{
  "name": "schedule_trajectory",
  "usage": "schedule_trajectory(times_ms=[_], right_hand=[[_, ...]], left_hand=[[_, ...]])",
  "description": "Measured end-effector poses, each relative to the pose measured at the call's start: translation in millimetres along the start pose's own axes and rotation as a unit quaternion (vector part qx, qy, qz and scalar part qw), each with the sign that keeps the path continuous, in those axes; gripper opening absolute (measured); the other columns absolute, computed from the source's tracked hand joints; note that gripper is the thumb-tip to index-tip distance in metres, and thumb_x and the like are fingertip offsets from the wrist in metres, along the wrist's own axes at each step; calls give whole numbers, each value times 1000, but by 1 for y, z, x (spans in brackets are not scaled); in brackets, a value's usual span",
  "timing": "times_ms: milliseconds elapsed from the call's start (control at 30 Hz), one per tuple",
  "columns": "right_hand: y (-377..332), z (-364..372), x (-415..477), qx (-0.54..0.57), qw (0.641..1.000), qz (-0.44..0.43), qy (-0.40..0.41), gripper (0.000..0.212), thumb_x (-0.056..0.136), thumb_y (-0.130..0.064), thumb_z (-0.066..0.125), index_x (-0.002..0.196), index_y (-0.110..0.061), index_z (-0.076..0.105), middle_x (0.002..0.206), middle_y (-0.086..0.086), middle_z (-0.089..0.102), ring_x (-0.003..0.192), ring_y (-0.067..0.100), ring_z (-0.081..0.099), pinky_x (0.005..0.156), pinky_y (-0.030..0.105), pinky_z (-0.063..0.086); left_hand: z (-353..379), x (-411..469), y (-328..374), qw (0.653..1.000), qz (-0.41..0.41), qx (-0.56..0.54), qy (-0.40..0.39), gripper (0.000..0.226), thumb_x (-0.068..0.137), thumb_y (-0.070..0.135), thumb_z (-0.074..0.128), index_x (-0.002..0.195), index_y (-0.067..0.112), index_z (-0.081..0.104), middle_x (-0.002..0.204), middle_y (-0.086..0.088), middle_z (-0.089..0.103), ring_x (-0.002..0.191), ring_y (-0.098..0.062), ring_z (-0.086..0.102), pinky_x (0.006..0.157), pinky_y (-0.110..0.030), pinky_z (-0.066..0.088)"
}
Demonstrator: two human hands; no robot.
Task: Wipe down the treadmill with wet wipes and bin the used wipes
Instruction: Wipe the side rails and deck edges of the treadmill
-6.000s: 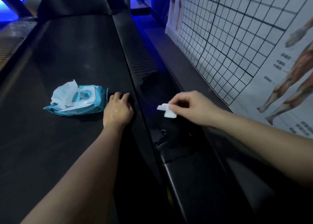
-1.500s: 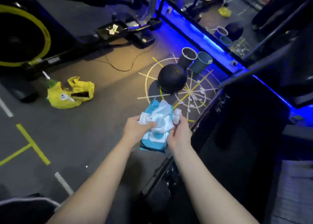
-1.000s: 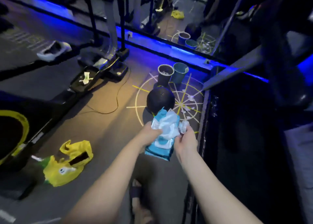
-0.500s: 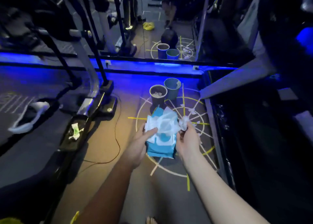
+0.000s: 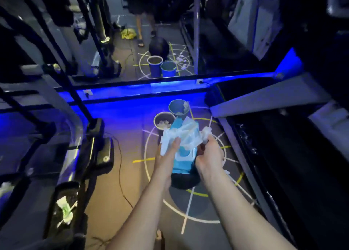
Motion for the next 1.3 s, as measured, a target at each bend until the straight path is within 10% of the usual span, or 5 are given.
schedule_trajectory(times_ms=[200,367,467,900,1300], right_hand=[[-20,40,57,46,994,-69,73,23,99,-12,58,113,6,63,98,15,72,77,25,71,65,34,62],[-55,46,109,75,989,-87,89,16,97,-10,59,112,-5,65,98,16,68,78,23,69,62,31,58],[-75,51,152,87,984,-112,111,28,95,-12,61,121,0,64,107,17,67,84,25,65,66,32,57],[-147,149,313,170,970,-130,116,33,101,-2,53,131,12,50,101,21,69,85,26,71,78,37,62],[-204,139,380,178,928,-200,258,23,99,4,40,101,-1,63,92,13,65,81,19,66,89,43,56]], left_hand=[[28,107,31,991,-19,103,-81,73,70,43,90,137,26,68,127,1,77,122,-26,71,109,-52,53],[75,179,24,967,-152,122,-162,39,89,13,76,128,12,72,113,-17,79,91,-34,78,68,-40,66],[109,222,29,954,-178,145,-193,24,89,9,74,113,13,74,101,-15,80,75,-28,78,68,-37,64],[234,412,67,936,-203,175,-228,71,73,39,82,137,13,67,121,-16,77,103,-34,76,82,-40,61],[340,575,59,863,-268,289,-316,44,92,26,80,131,10,70,108,-10,81,91,-27,80,66,-35,62]])
Point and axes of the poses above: each hand's wrist, its own x-axis towards the middle knuckle, its own z-axis out of the palm, y = z × x, the point moved 7 cm from there along x, towards the middle knuckle
